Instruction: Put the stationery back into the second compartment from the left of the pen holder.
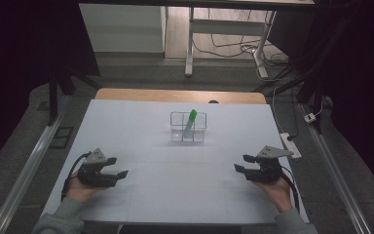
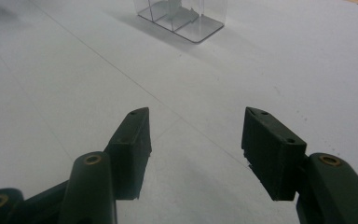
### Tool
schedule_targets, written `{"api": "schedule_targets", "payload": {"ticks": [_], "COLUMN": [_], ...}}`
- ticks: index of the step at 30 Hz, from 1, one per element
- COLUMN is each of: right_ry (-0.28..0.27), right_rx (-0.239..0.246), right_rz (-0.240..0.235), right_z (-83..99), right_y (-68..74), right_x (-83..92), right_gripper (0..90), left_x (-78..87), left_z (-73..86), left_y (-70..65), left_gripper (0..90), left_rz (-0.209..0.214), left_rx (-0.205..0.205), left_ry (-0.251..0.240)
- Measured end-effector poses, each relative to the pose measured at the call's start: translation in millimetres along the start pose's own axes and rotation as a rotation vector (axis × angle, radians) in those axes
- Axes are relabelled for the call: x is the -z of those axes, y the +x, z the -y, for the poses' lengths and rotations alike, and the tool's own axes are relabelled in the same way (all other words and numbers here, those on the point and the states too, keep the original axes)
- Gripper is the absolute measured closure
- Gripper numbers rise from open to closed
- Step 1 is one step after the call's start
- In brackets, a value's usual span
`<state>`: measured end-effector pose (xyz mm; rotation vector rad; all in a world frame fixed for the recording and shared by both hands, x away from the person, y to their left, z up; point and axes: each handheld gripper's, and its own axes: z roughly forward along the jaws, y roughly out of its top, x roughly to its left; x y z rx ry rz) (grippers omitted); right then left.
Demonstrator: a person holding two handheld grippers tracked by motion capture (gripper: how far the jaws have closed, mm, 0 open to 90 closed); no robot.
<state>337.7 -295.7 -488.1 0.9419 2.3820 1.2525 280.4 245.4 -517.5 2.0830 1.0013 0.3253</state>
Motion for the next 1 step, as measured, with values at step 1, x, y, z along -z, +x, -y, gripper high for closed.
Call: {"api": "schedule_targets", "payload": {"ticks": [1], "right_ry": [-0.001], "right_rx": [0.003], "right_rz": [-0.002], "right_z": [0.8], "right_y": [0.0], "right_x": [-0.5], "right_gripper": [41.2], "left_x": [-0.3], "left_z": [-0.1], "left_y": [0.5], "left_gripper": [28.3], "left_rz": [0.001], "left_rx": [0.000], "left_ry": [0.002]}}
